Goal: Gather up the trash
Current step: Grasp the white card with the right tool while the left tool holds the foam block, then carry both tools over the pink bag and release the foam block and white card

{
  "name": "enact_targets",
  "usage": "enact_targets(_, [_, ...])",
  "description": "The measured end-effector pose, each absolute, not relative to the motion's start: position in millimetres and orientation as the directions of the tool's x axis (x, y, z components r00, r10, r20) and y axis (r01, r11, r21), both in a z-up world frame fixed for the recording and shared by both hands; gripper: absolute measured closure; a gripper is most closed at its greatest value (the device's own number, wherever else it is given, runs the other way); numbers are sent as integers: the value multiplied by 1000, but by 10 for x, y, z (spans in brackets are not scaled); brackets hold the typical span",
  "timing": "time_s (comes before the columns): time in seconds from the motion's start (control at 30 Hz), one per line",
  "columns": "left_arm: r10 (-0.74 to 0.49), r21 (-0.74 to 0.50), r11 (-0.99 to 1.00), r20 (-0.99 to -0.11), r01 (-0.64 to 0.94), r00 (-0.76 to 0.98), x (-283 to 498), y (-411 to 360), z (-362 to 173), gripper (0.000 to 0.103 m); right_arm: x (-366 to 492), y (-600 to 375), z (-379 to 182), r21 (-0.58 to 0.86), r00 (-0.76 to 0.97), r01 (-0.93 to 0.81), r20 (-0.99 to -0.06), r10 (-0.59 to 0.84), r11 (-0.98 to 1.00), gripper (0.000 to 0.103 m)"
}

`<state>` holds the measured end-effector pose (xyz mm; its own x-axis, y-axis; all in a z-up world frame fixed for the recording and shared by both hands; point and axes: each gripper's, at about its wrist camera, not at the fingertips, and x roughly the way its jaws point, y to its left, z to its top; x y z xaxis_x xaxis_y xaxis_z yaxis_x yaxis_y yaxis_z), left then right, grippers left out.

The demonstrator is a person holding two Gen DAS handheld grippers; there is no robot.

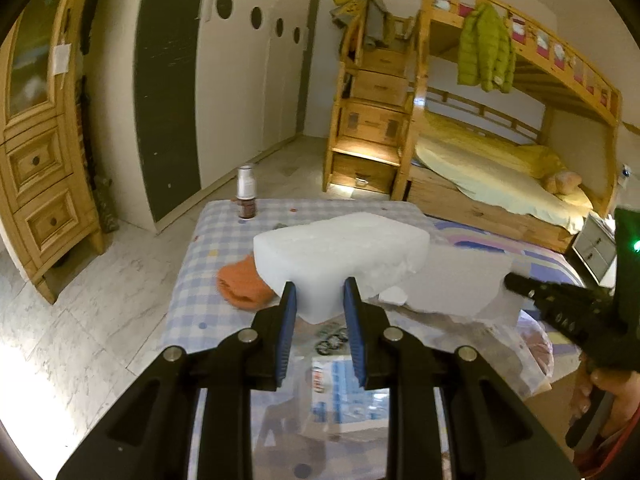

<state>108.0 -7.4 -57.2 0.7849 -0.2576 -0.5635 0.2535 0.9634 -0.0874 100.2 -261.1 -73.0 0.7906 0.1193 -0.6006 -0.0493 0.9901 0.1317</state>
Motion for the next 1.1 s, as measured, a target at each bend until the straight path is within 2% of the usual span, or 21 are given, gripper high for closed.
enact_targets(0.23, [-310, -60, 939, -578, 339, 755, 1005, -530, -647, 81, 648, -3008, -527, 169, 830, 14, -551, 82, 986, 103])
enact_targets(0.47, [-383, -4, 881, -590, 472, 710, 889, -1234, -740, 81, 320, -3450, -446, 133, 842, 151, -537, -57, 980, 103])
enact_targets(0.83, [-488, 43, 765, -614, 643, 621, 829, -2394, -964, 80, -66, -4336, -799, 134, 741, 431, -617, -266, 892, 103])
enact_targets(1.1, [-520, 41, 682, -676, 731, 522, 904, -3117, -1223, 79, -90, -4805, -1057, 43, 624, 567, -674, -395, 823, 102])
